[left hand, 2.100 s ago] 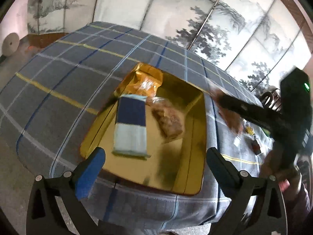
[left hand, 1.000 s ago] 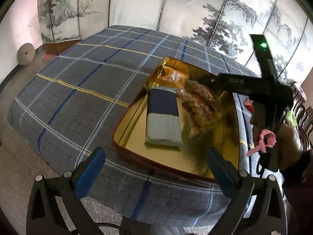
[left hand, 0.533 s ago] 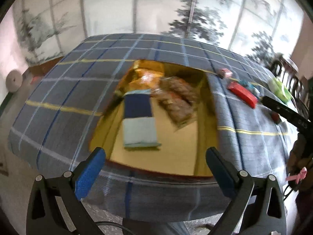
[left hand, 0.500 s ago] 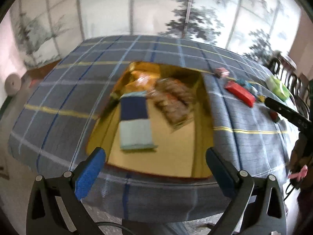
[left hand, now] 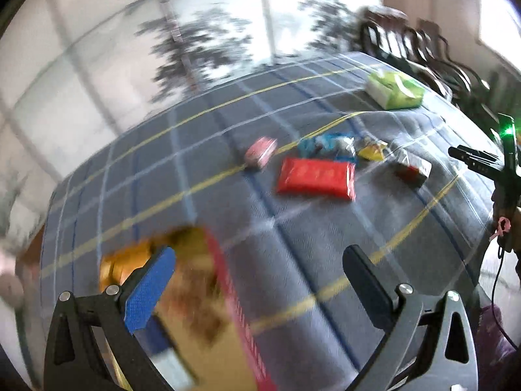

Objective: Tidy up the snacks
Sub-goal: 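Move the left gripper to the pink candy and grasp it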

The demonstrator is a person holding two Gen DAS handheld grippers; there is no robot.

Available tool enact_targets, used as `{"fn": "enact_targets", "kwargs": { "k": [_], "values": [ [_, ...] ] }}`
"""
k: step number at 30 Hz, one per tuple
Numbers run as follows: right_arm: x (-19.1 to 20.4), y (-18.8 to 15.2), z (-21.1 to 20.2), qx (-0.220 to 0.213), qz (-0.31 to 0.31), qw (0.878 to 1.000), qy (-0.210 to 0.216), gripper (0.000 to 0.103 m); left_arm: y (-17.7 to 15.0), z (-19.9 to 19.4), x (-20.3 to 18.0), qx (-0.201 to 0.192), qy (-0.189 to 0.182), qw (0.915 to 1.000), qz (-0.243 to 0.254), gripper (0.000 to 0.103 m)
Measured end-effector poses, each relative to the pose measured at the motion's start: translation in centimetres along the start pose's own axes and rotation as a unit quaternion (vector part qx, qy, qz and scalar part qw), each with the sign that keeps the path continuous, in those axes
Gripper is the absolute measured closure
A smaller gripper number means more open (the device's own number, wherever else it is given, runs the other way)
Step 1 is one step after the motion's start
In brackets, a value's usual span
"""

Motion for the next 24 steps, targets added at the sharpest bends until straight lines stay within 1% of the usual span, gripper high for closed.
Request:
{"fn": "enact_targets", "kwargs": {
  "k": [2,3,4,5,6,7,9,11,12,13,15,18,21,22,23,24],
  "values": [
    [-1.9,-0.1,0.6,0.006,0.024,1.0,0.005,0.055,2.6,1.9,0.0,0.002,-0.021,0.9996,0.02,0.002],
    [-2.6,-0.1,0.5,0.009,0.038,0.999,0.017,0.055,4.1,3.5,0.1,0.011,-0.035,0.9989,0.029,0.002],
    [-3.1,0.1,0.5,0.005,0.046,0.999,0.026,0.053,5.0,4.5,0.2,0.016,-0.037,0.9986,0.034,0.002],
    [-3.3,0.2,0.5,0.001,0.05,0.998,0.031,0.052,6.0,5.6,0.3,0.021,-0.04,0.9982,0.04,0.002],
    [-3.5,0.3,0.7,0.0,0.054,0.998,0.037,0.051,7.2,7.0,0.4,0.025,-0.056,0.9968,0.051,0.002],
    [-3.4,0.2,0.8,0.004,0.055,0.998,0.043,0.051,7.9,7.9,0.4,0.03,-0.064,0.9957,0.061,0.002],
    [-2.9,0.0,1.0,0.013,0.055,0.997,0.06,0.051,9.4,10.3,0.3,0.044,-0.063,0.993,0.089,0.002],
    [-2.8,-0.2,0.9,0.016,0.06,0.995,0.073,0.051,10.2,12.3,0.2,0.055,-0.057,0.9902,0.115,0.011],
    [-2.9,-0.2,0.9,0.017,0.067,0.994,0.079,0.051,10.4,13.3,0.3,0.064,-0.053,0.9887,0.125,0.019],
    [-3.1,-0.2,1.0,0.019,0.074,0.993,0.088,0.051,10.6,14.4,0.4,0.074,-0.059,0.9867,0.132,0.025],
    [-3.2,-0.2,1.1,0.022,0.085,0.991,0.096,0.051,10.8,16.4,0.7,0.094,-0.062,0.9834,0.142,0.033],
    [-3.2,-0.2,1.1,0.025,0.084,0.991,0.104,0.05,10.8,18.3,1.2,0.107,-0.067,0.981,0.147,0.035],
    [-2.8,-0.3,1.2,0.027,0.075,0.991,0.105,0.05,10.9,19.9,1.5,0.126,-0.099,0.9776,0.137,0.035],
    [-2.6,-0.3,1.3,0.03,0.073,0.991,0.107,0.05,10.9,20.4,1.7,0.13,-0.105,0.9769,0.133,0.036],
    [-2.6,-0.3,1.4,0.032,0.073,0.991,0.107,0.05,10.7,20.8,1.8,0.132,-0.106,0.9772,0.128,0.038],
    [-2.7,-0.3,1.4,0.031,0.075,0.991,0.108,0.05,10.5,21.3,2.0,0.13,-0.12,0.9775,0.115,0.043]
  ]
}}
Point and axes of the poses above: each gripper's, at about its wrist camera, not at the fingertips, and z roughly the way its jaws point, x to its left, y to its top, the point moved 3 cm from there along z, roughly the way its jaws point, and after that the axes turned 5 degrees about z, right-handed, at the moved point
